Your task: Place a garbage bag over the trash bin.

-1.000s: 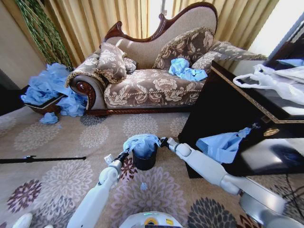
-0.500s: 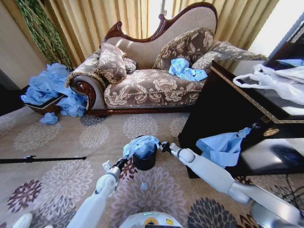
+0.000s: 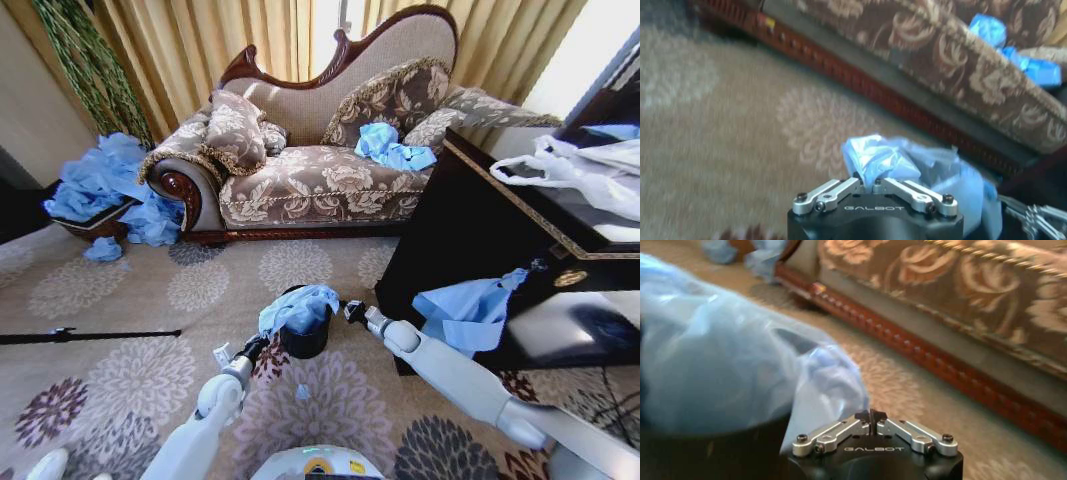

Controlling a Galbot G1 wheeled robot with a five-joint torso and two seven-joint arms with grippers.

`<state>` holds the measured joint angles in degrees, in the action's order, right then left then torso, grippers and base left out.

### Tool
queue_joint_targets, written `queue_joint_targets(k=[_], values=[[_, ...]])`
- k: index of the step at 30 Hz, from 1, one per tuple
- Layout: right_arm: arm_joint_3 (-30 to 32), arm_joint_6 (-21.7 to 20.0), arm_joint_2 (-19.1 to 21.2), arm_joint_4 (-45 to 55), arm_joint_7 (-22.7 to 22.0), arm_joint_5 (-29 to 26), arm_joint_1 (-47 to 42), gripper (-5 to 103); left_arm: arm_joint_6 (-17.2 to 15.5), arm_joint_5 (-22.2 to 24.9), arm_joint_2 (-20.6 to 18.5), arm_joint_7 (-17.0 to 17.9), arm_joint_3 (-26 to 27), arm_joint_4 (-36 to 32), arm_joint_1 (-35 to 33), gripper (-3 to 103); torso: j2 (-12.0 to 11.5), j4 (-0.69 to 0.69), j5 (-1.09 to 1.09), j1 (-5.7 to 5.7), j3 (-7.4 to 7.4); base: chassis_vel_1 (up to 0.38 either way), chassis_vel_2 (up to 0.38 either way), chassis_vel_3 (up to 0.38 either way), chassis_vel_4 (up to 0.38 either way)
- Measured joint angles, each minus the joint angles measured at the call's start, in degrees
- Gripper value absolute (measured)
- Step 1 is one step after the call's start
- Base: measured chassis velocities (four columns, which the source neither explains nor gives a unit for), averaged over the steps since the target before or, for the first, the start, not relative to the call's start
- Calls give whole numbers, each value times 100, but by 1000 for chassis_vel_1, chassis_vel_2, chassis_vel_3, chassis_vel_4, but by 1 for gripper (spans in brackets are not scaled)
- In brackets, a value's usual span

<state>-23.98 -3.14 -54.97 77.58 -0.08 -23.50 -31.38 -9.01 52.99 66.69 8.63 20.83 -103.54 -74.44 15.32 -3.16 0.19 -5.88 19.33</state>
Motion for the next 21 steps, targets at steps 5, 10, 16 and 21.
queue_joint_targets(k=[5,10,16,21], values=[[312,-258,180,524,-306,-291,-253,-3,-2,0,-86,73,112,-55,114,-1,0,-2,1,0,0,0,0,0,0],[789,-430,374,1285,-675,-731,-805,6,5,-2,-113,103,130,46,175,20,0,-2,1,0,0,0,0,0,0],[1247,-661,513,2102,-1000,-1127,-1493,24,40,-20,-149,187,156,57,159,42,0,-1,1,0,0,0,0,0,0],[1560,-696,591,2532,-1032,-1163,-2017,44,-14,-31,-253,154,283,-386,-131,58,0,0,1,0,-1,0,0,0,0]])
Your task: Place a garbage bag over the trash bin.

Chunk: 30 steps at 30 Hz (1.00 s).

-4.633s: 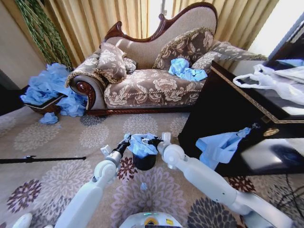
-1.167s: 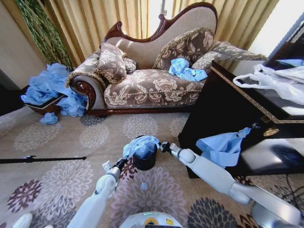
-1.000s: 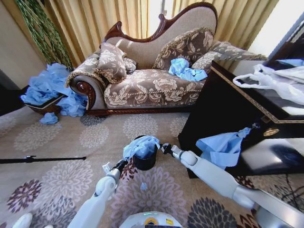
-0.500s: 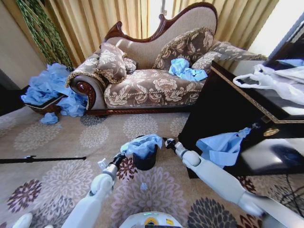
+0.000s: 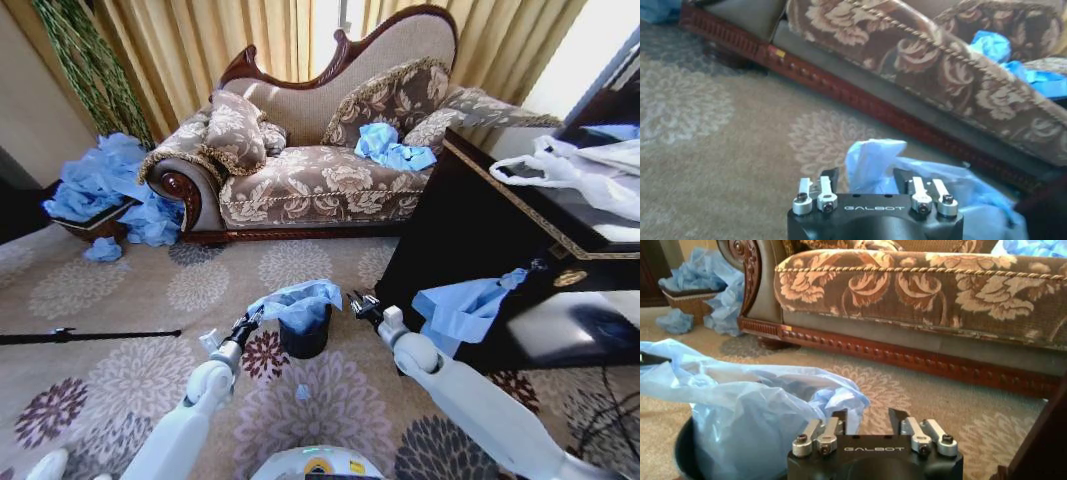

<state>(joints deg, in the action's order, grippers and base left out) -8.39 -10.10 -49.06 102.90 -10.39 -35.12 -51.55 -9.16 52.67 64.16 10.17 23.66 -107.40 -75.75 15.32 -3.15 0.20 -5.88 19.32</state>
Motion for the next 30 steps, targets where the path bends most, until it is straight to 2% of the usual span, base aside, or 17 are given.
queue_joint_targets(k=[1,2,3,4,6,7,8,9,10,11,13,15,16,17,19,27,30], values=[[0,0,0,0,0,0,0,44,0,0,0,0,0,0,0,58,0,0,0,0,0,0,0,0,0],[144,17,9,113,68,-12,-168,56,-62,-59,-1,1,34,-306,-212,75,0,-2,-1,0,0,0,0,0,0],[171,28,9,144,102,-39,-191,56,-79,-86,12,13,40,-387,-269,75,0,-2,0,0,0,0,0,0,0],[198,28,7,205,153,-110,-211,61,-93,-115,38,45,45,-473,-334,81,0,0,-1,0,0,0,0,0,0],[210,-60,-41,440,113,-796,-209,72,-116,-153,119,174,62,-650,-479,90,0,-1,1,-1,0,0,0,0,0],[210,-60,-41,440,113,-796,-209,72,-116,-153,119,174,62,-650,-479,90,0,-1,1,-1,0,0,0,0,0],[192,-175,-89,587,-44,-1292,-186,77,-130,-154,146,238,68,-712,-529,96,0,-1,0,0,0,0,0,0,0],[172,-262,-132,694,-221,-1643,-153,83,-142,-150,163,296,73,-765,-558,96,0,-1,0,0,0,0,0,0,0],[127,-419,-275,911,-723,-2502,-53,88,-195,-105,199,447,79,-873,-600,98,0,0,2,0,0,0,0,0,0],[127,-419,-275,911,-723,-2502,-53,88,-195,-105,199,447,79,-873,-600,98,0,0,2,0,0,0,0,0,0],[28,-534,-498,1043,-1275,-3204,127,100,-321,53,249,755,42,-1034,-610,100,0,1,-2,0,0,0,0,0,0],[-19,-556,-559,1035,-1341,-3257,203,100,-352,97,273,914,-2,-1087,-599,100,0,0,-1,0,1,0,0,0,0],[-113,-578,-624,889,-1276,-3117,349,94,-381,125,314,1124,-69,-1144,-564,100,0,-1,1,0,1,0,0,0,0],[-113,-578,-624,889,-1276,-3117,349,94,-381,125,314,1124,-69,-1144,-564,100,0,-1,1,0,1,0,0,0,0],[-314,-583,-687,631,-1163,-2898,602,88,-438,223,388,1406,-132,-1218,-498,100,0,-1,-1,-1,1,0,0,0,0],[-906,-600,-1049,158,-1383,-2780,1092,71,-487,457,499,1745,-130,-1021,-317,100,0,0,1,-1,1,0,0,0,0],[-1175,-588,-1268,-140,-1488,-2590,1195,56,-476,516,596,1891,-134,-766,-161,100,0,-1,0,-1,1,0,0,0,0]])
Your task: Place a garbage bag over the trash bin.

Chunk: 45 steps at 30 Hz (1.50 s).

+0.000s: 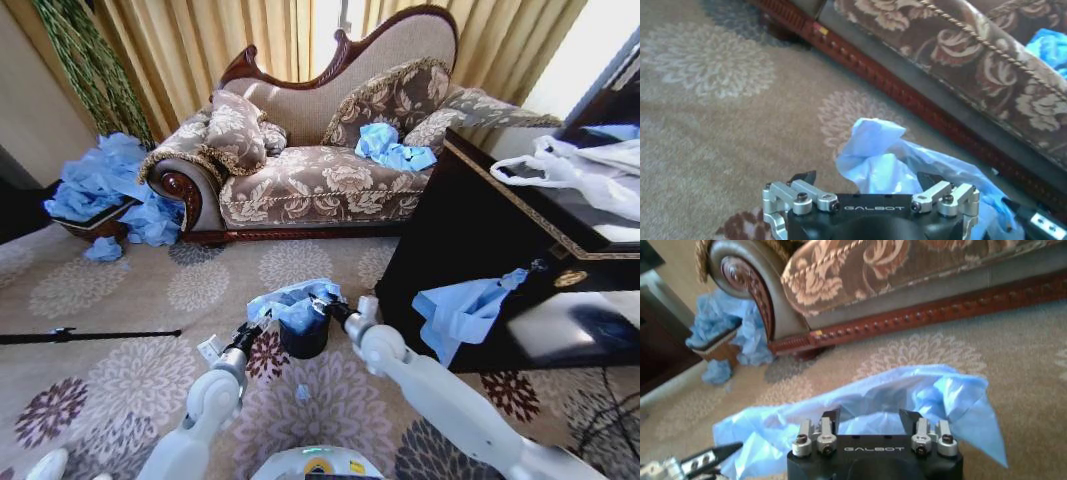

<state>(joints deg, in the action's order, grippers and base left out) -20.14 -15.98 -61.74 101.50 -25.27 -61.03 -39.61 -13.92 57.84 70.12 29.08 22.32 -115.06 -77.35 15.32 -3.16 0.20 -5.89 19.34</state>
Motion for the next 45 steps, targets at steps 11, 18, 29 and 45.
queue_joint_targets(k=[11,18,29,45], values=[[-328,24,-219,-391,-58,262,266,49,51,154,139,-6,-72,367,259,100,0,0,1,0,0,0,0,0,0],[-483,31,-363,-652,-77,384,281,60,100,224,125,-81,-73,523,354,96,0,0,0,0,0,0,0,0,0],[-648,131,-480,-956,-96,657,381,41,159,261,115,-277,-68,619,416,74,0,0,0,0,-1,0,0,0,0],[-844,285,-463,-935,-157,1041,419,-2,205,312,71,-511,-17,545,362,25,0,0,0,1,-1,0,0,0,0]])
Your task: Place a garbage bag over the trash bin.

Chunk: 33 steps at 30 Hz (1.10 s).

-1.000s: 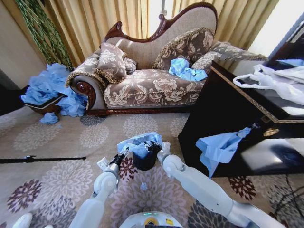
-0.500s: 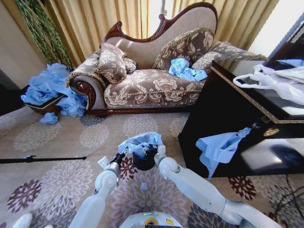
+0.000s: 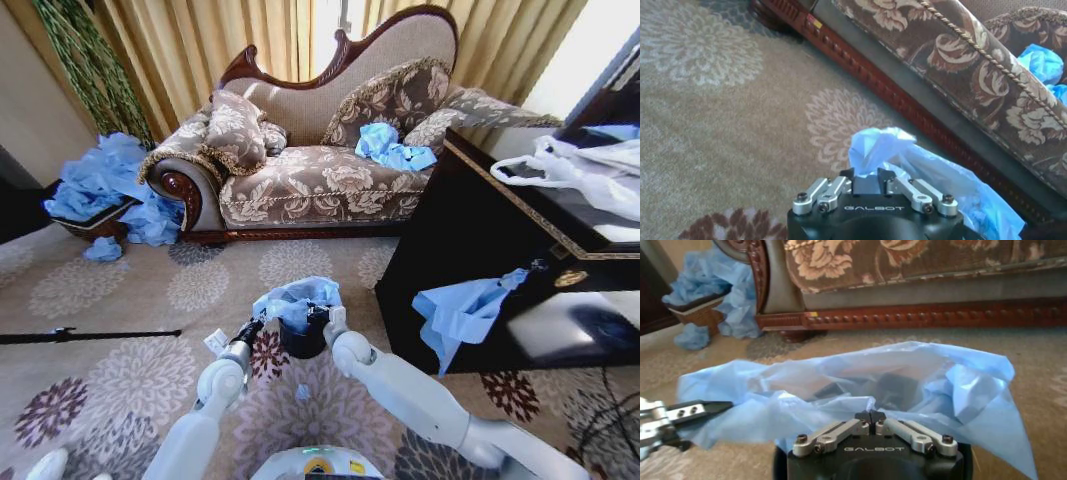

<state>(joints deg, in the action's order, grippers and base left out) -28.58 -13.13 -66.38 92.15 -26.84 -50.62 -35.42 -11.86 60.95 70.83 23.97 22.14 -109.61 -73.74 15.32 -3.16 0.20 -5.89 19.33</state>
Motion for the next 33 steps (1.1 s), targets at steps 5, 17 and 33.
queue_joint_targets(k=[5,17,33], values=[[-148,1,113,342,-1,-273,-13,-2,11,-24,15,-23,-5,-11,-4,13,0,0,0,0,0,0,0,0,0],[-370,-179,728,1337,-111,-808,-169,0,40,-74,-22,-28,76,-301,-183,0,0,0,0,0,0,0,0,0,0],[92,-239,1071,1818,-179,-852,-1037,0,48,-415,61,170,154,-519,-609,0,0,1,-1,0,0,0,0,0,0]])
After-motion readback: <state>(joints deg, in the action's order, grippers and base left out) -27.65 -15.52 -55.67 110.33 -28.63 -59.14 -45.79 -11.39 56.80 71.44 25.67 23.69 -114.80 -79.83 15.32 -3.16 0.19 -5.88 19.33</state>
